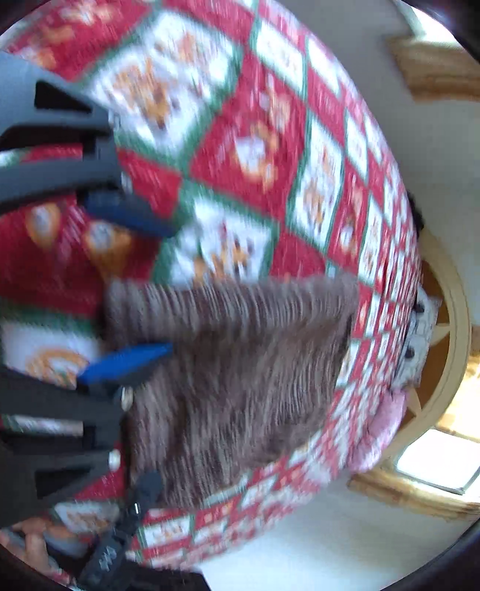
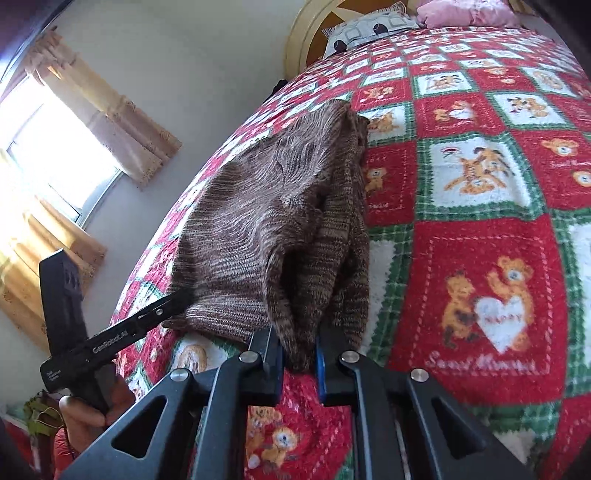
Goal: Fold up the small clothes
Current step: 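Release the folded sweater and lift both grippers away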
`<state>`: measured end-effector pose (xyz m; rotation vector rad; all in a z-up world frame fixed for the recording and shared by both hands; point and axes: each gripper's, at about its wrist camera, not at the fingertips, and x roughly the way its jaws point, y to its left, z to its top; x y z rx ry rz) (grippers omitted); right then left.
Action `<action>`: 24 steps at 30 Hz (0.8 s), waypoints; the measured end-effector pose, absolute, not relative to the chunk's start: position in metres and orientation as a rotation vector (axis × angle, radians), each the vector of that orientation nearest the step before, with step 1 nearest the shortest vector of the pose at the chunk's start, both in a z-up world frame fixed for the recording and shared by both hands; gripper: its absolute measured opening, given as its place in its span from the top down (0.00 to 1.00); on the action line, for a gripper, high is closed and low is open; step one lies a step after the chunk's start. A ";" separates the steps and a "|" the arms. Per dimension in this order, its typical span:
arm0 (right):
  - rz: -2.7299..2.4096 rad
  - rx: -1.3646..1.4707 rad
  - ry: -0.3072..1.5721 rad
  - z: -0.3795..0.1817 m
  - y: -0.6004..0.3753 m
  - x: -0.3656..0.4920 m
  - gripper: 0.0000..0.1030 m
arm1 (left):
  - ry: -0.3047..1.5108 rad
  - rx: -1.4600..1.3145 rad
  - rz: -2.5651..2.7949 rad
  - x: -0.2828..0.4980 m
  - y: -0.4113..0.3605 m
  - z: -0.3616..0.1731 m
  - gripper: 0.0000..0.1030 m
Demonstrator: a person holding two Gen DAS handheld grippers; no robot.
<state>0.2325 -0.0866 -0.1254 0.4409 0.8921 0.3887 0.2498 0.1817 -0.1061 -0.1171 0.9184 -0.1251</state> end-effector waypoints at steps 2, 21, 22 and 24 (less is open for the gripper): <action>0.367 0.444 0.891 -0.120 -0.090 0.225 0.84 | 0.889 -0.087 -0.063 0.236 0.187 -0.100 0.25; 0.082 0.209 0.658 -0.046 -0.070 0.100 0.42 | 0.700 0.005 -0.011 0.141 0.143 -0.054 0.00; 0.082 0.209 0.658 -0.044 -0.070 0.096 0.42 | 0.687 0.005 -0.008 0.137 0.143 -0.052 0.00; 0.066 0.206 0.664 -0.041 -0.067 0.087 0.42 | 0.672 0.013 -0.009 0.130 0.142 -0.048 0.00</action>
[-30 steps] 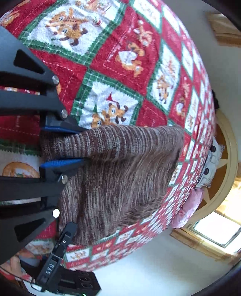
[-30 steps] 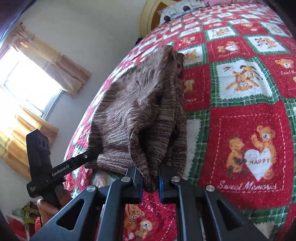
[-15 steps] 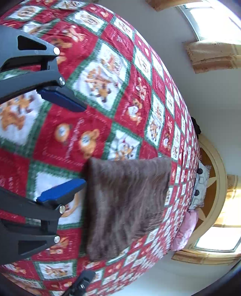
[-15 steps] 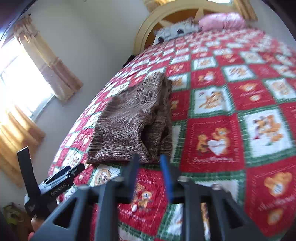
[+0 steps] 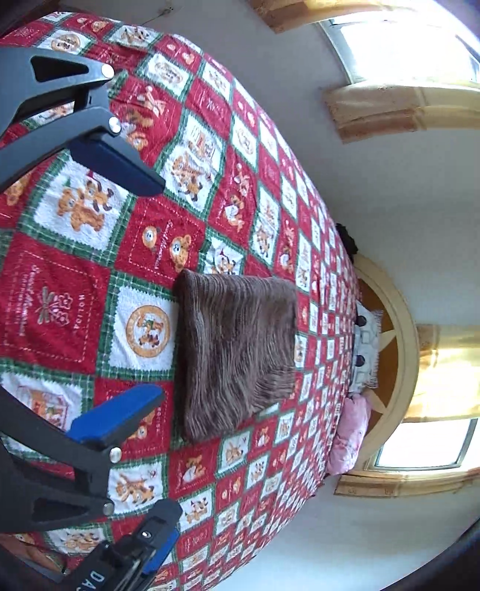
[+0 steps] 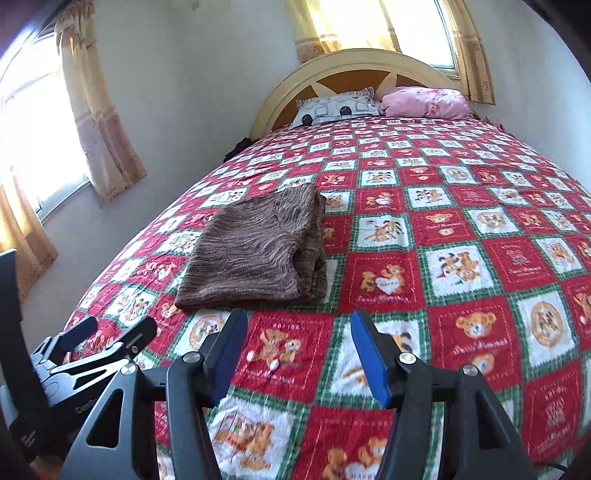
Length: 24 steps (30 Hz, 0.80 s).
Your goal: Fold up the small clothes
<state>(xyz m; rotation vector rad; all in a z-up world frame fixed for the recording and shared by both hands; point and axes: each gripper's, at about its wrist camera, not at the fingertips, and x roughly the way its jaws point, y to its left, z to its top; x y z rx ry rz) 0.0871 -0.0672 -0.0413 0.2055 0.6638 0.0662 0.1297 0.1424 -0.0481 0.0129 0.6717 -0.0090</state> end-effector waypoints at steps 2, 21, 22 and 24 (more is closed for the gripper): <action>0.051 0.204 0.661 -0.038 -0.067 0.079 0.42 | 0.668 0.021 -0.009 0.124 0.141 -0.047 0.00; -0.061 0.038 0.488 0.009 -0.039 0.008 0.41 | 0.538 0.035 -0.016 0.065 0.141 -0.008 0.00; -0.065 0.035 0.467 0.014 -0.038 0.004 0.41 | 0.526 0.034 -0.009 0.063 0.142 -0.005 0.00; -0.078 0.023 0.416 0.026 -0.035 -0.007 0.39 | 0.491 0.030 0.017 0.057 0.144 0.004 0.00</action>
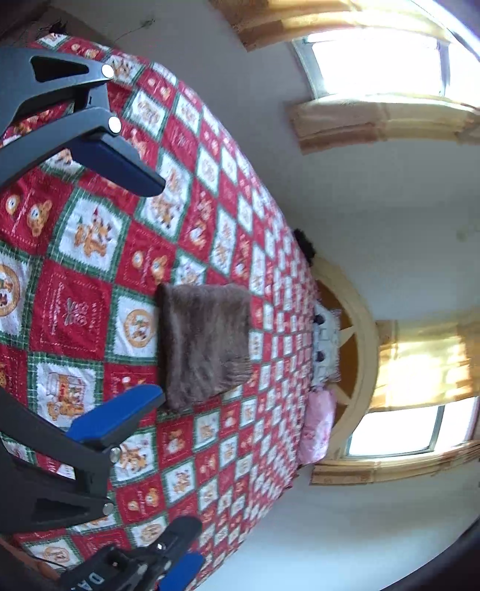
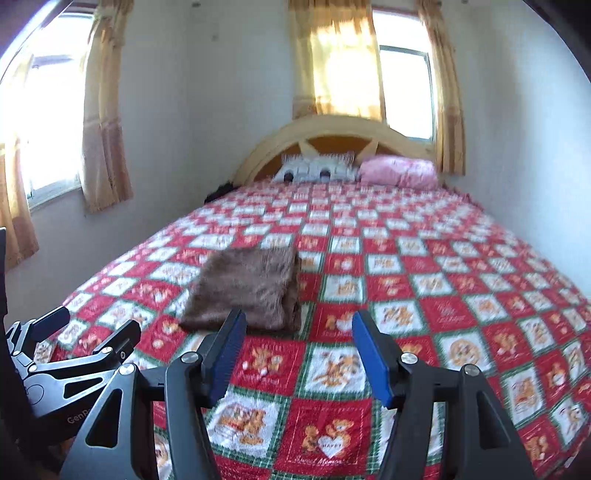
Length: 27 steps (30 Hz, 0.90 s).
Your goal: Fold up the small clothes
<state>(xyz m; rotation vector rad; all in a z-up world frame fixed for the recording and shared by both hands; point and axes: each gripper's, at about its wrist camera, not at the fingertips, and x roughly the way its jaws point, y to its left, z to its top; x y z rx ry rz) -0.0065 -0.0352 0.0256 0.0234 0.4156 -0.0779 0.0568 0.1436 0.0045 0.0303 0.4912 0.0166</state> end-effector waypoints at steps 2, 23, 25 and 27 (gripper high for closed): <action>-0.090 0.015 0.365 0.035 -0.034 -0.017 0.30 | 0.462 0.034 0.031 0.051 0.144 0.012 0.00; -0.093 0.068 0.146 0.072 -0.042 -0.077 0.23 | 0.341 0.106 0.060 0.014 0.123 0.050 0.00; -0.095 0.068 0.131 0.073 -0.042 -0.081 0.23 | 0.333 0.115 0.071 0.012 0.121 0.051 0.00; -0.097 0.063 0.123 0.074 -0.042 -0.083 0.23 | 0.325 0.127 0.084 0.011 0.119 0.051 0.00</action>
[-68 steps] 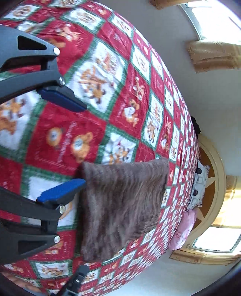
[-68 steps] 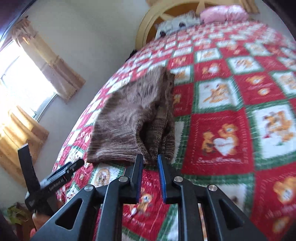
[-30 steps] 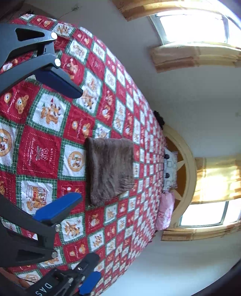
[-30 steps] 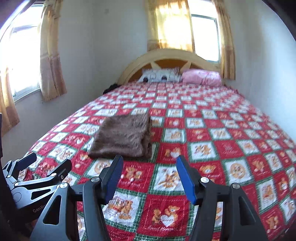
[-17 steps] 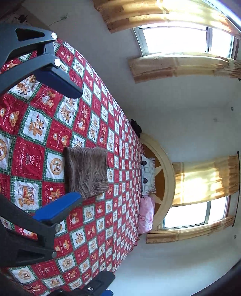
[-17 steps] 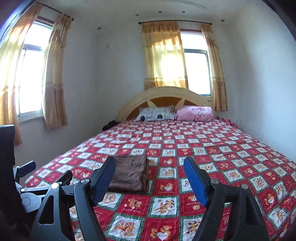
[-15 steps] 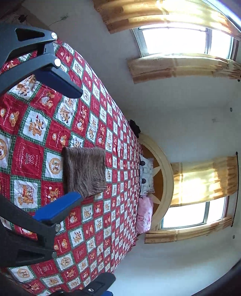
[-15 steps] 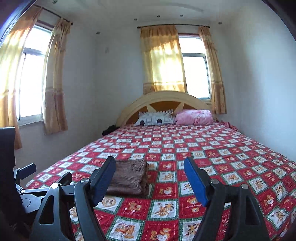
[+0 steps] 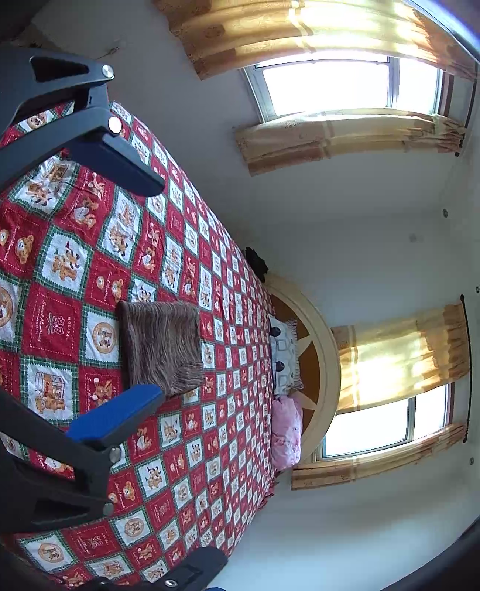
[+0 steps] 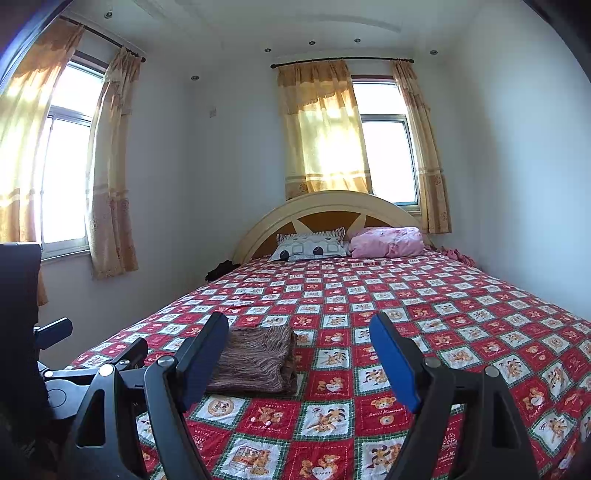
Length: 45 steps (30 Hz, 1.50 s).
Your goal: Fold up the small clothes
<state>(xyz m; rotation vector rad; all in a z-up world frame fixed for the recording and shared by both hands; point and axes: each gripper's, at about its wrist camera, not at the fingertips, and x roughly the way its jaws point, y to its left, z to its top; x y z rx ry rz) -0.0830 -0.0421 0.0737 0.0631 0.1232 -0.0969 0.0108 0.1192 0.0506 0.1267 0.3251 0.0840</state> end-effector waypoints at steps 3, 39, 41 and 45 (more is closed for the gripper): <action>-0.097 0.068 0.127 0.073 -0.044 -0.084 0.23 | 0.329 0.129 0.087 0.010 0.118 0.051 0.00; -0.114 0.107 0.149 0.069 -0.047 -0.086 0.22 | 0.352 0.128 0.055 0.010 0.115 0.049 0.00; -0.115 0.108 0.150 0.070 -0.048 -0.085 0.22 | 0.355 0.127 0.054 0.011 0.116 0.048 0.00; -0.117 0.107 0.149 0.070 -0.049 -0.085 0.22 | 0.355 0.127 0.057 0.011 0.116 0.048 0.00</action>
